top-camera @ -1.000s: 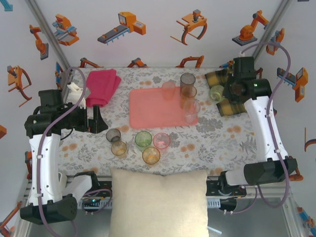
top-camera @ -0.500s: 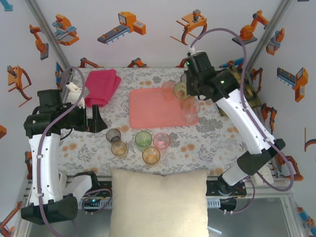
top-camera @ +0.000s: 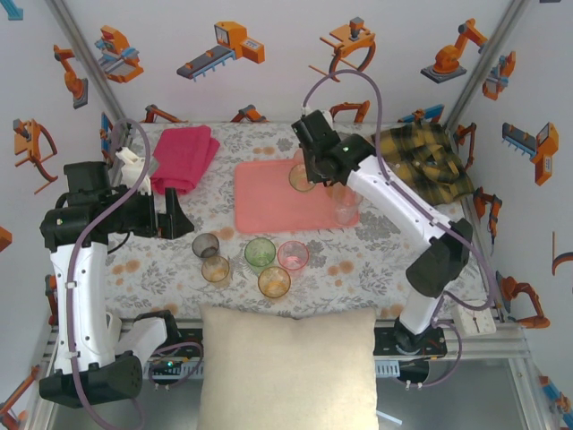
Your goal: Place the glasses into the tray
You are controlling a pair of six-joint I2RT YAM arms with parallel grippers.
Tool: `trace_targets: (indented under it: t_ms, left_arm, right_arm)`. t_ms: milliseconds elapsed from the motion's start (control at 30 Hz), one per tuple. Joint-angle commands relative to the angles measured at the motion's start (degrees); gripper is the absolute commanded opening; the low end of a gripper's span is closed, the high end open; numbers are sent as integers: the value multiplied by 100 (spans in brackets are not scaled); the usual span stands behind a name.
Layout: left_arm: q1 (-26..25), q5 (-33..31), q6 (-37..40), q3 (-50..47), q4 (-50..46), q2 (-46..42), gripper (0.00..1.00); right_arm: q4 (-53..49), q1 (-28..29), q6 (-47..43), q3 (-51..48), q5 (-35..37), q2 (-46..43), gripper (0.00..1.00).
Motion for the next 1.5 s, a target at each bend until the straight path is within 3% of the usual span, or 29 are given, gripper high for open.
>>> trace_targets:
  t_ms: [0,567,1467]
  left_arm:
    - [39,144,-65,105,5,-28,97]
    - [57,102,-46,-32,4,-91,97]
    - [57,146,-41,-83,22,-122,97]
  right_arm:
    - [298,-10,21,31,274,337,0]
    - [419,-267,73,619,259,1644,0]
    - [289,-683,391,529,-243,1893,0]
